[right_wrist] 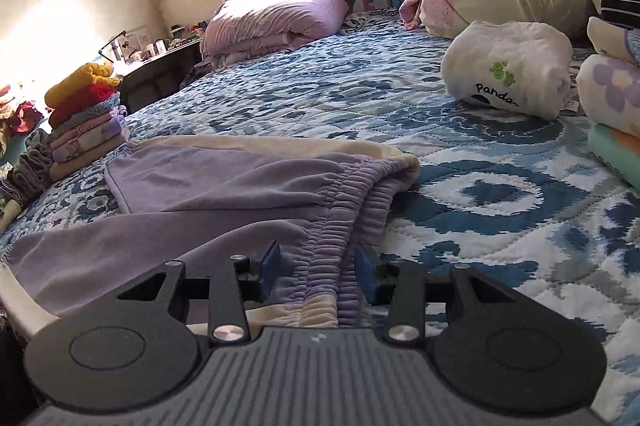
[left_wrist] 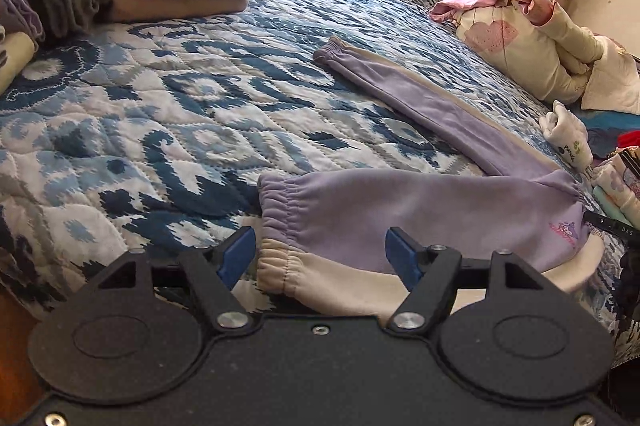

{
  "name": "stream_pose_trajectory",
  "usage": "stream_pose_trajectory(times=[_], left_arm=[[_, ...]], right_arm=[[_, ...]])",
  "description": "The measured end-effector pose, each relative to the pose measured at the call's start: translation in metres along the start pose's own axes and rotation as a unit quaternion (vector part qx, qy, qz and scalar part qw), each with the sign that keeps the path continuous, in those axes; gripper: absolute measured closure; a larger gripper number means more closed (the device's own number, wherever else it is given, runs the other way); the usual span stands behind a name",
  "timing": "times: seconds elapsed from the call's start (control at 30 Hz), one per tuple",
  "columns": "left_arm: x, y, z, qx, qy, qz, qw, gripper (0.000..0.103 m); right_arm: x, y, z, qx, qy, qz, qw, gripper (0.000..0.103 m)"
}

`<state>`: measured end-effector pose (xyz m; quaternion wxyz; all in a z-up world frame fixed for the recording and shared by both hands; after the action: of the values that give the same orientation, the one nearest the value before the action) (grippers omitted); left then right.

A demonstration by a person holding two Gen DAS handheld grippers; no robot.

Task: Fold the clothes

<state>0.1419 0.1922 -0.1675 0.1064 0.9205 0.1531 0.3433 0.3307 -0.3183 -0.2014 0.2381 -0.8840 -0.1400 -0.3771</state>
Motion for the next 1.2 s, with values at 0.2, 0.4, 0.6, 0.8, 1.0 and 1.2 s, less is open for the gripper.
stream_pose_trajectory(times=[0.2, 0.4, 0.6, 0.8, 1.0, 1.2], left_arm=[[-0.001, 0.0, 0.005, -0.001, 0.004, -0.005, 1.0, 0.032], [0.004, -0.004, 0.002, -0.01, 0.021, -0.024, 0.9994, 0.032], [0.017, -0.008, 0.008, -0.012, 0.03, -0.036, 0.9989, 0.032], [0.029, -0.032, 0.042, -0.061, -0.017, -0.143, 0.9877, 0.059], [0.05, -0.014, 0.03, -0.092, 0.011, -0.129, 0.9873, 0.088], [0.084, -0.003, 0.002, -0.065, 0.065, -0.067, 0.9935, 0.089]], right_arm=[[-0.001, 0.003, 0.0, 0.049, -0.018, 0.031, 0.998, 0.06], [-0.01, 0.01, -0.008, 0.123, -0.041, 0.107, 0.986, 0.064], [-0.015, -0.002, 0.0, 0.133, -0.038, 0.111, 0.984, 0.072], [-0.013, -0.008, -0.009, 0.12, -0.018, 0.101, 0.988, 0.093], [-0.015, -0.004, -0.018, 0.134, -0.008, 0.116, 0.984, 0.093], [-0.009, 0.018, -0.053, 0.142, 0.043, 0.141, 0.979, 0.094]])
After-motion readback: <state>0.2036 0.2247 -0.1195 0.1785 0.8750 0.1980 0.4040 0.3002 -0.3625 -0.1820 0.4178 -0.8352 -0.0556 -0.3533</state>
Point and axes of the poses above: each gripper's, at about its wrist camera, not at the fingertips, and z roughly the way its jaws point, y to its right, x to its top, the point moved 9 cm from there along z, roughly the way its jaws point, and after that the axes turned 7 degrees about -y, right-handed, at the moved point
